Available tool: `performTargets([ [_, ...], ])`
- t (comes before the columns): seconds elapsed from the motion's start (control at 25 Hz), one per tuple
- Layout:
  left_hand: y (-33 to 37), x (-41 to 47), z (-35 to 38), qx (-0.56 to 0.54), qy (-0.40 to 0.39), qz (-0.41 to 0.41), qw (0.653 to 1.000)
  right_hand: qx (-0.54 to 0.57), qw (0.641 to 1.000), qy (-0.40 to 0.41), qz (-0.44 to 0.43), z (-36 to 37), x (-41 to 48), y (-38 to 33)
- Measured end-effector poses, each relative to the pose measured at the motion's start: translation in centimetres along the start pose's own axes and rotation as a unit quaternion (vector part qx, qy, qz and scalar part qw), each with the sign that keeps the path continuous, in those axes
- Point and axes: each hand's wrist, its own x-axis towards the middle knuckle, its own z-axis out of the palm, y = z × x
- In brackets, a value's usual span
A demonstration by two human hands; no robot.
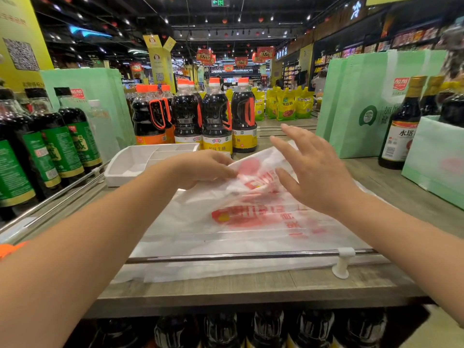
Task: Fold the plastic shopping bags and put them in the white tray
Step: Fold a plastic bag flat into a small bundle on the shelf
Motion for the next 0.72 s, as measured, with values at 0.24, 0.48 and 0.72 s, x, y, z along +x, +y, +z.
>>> performTargets([
  [0.24, 1.9, 1.4, 2.8, -0.216, 0.055, -0.08, 0.972, 0.139, 0.982, -0.129, -0.006, 0.5, -0.7, -0.3],
  [0.48, 2.4, 2.3, 5.4, -0.242, 0.092, -0.075, 0.963, 0.135, 0.979, -0.154, -0.004, 0.4, -0.7, 0.0],
  [0.72, 0.3, 2.0, 5.3, -0.051, 0.078, -0.02, 0.995, 0.108, 0.966, -0.233, -0.045, 0.1, -1.1, -0.6],
])
